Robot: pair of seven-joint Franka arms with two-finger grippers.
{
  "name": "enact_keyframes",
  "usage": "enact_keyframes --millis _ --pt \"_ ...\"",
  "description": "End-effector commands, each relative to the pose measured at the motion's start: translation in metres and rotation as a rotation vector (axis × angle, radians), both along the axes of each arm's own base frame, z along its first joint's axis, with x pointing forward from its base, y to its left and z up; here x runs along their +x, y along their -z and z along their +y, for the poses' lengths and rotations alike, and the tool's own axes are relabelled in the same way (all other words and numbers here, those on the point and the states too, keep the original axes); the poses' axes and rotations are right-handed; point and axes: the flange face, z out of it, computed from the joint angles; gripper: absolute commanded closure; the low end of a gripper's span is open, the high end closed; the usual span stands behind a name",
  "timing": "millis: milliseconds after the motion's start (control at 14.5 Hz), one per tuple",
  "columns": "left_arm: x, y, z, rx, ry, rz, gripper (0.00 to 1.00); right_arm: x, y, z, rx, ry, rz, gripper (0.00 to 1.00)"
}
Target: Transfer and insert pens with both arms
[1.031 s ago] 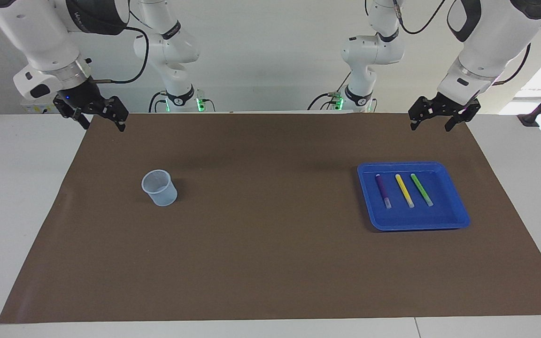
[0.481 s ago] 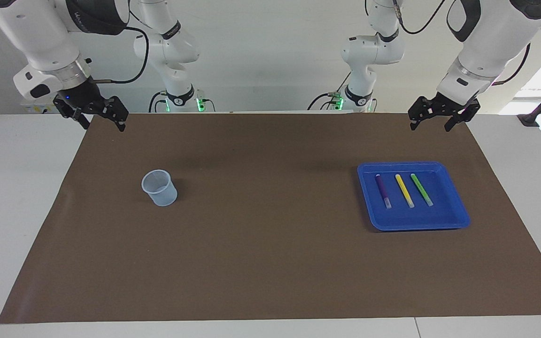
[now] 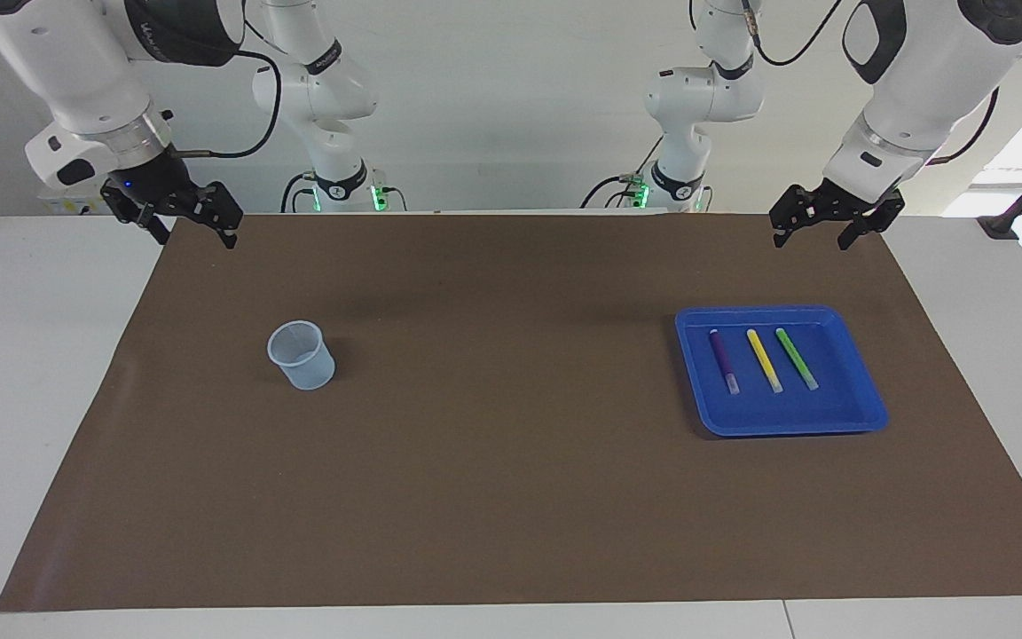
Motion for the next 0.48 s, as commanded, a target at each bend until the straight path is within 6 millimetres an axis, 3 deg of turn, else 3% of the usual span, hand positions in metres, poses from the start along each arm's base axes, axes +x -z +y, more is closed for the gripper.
enact_keyframes --millis 0,137,275,412 --pt "-0.020 0.015 0.007 -0.011 -0.019 0.011 0.00 -0.002 0.000 -0.002 0.015 -0.014 0.001 0.00" --pt "-0.027 0.034 0.008 -0.014 -0.019 -0.036 0.00 -0.002 0.000 -0.002 0.015 -0.014 0.001 0.00" --pt "-0.034 0.051 0.029 -0.014 -0.052 -0.048 0.00 -0.002 0.000 -0.002 0.015 -0.014 0.001 0.00" --pt "-0.033 0.067 0.034 -0.013 -0.059 -0.025 0.00 -0.002 0.000 -0.002 0.015 -0.014 0.001 0.00"
